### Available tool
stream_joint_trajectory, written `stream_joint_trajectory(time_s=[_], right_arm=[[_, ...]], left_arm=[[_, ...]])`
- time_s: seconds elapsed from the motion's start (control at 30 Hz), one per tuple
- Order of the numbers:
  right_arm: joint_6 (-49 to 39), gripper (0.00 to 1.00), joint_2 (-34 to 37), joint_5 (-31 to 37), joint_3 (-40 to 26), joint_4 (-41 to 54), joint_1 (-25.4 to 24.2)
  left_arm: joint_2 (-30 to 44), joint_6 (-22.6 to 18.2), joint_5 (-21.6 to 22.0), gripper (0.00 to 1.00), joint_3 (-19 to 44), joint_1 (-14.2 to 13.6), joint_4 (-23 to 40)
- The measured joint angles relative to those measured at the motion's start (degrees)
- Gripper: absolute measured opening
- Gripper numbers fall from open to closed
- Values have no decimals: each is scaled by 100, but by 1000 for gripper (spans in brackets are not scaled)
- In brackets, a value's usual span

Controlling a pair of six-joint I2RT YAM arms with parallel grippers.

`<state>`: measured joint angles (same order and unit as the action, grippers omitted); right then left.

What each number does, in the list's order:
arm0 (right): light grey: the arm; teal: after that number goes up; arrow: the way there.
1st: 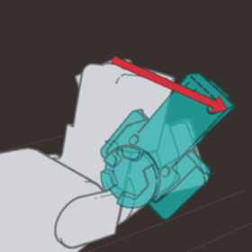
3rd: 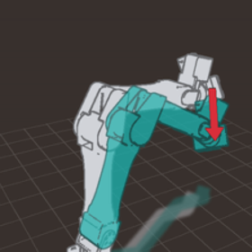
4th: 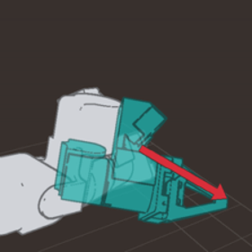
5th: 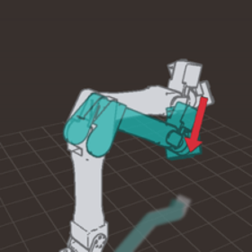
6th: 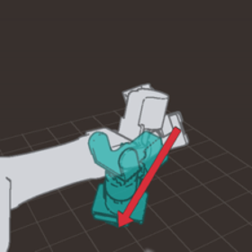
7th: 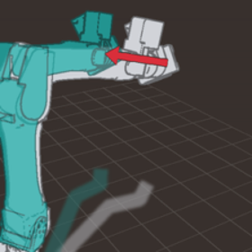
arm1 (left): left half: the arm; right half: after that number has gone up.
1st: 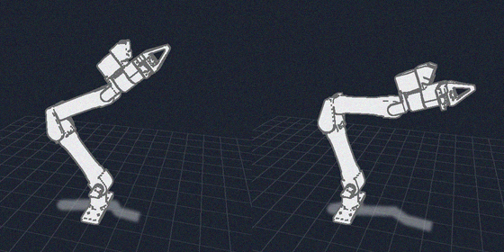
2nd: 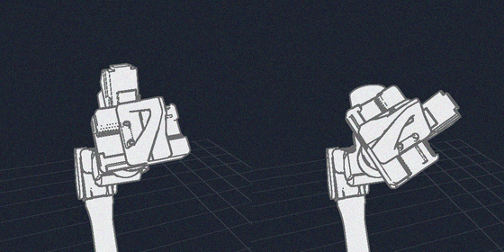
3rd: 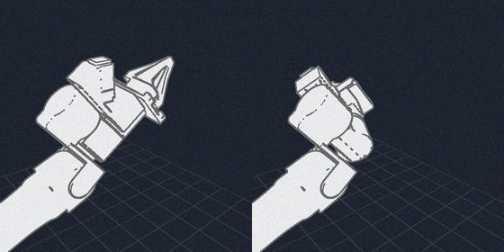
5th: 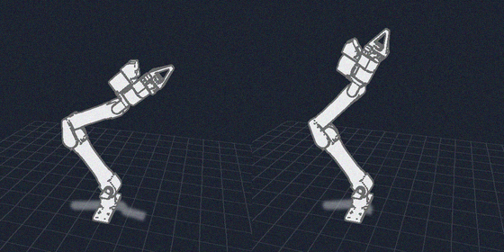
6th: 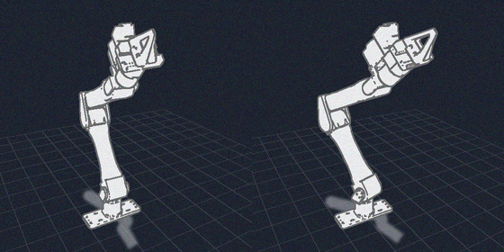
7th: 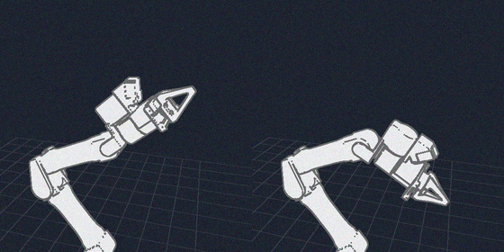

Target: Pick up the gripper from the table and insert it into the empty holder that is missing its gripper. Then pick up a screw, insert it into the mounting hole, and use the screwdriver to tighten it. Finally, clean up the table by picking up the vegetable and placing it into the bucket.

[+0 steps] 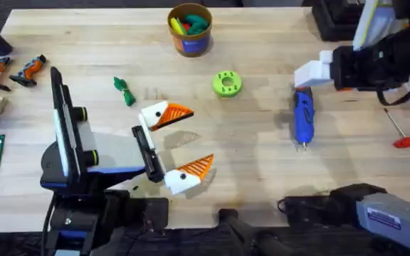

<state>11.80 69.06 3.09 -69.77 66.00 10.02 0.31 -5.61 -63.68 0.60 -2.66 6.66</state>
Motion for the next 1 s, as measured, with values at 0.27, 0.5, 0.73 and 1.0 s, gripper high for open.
stream_joint_trajectory(time_s=[0.27,0.5,0.73,1.0], right_arm=[[21,846,109,75,80,-85,-193],[21,847,216,504,89,-111,-201],[21,847,247,621,91,-105,-201],[21,846,247,636,91,-3,-201]], left_arm=[[1,0,0,985,0,0,0],[-1,0,0,985,0,0,0],[1,0,0,985,0,0,0],[1,0,-2,169,0,0,0]])
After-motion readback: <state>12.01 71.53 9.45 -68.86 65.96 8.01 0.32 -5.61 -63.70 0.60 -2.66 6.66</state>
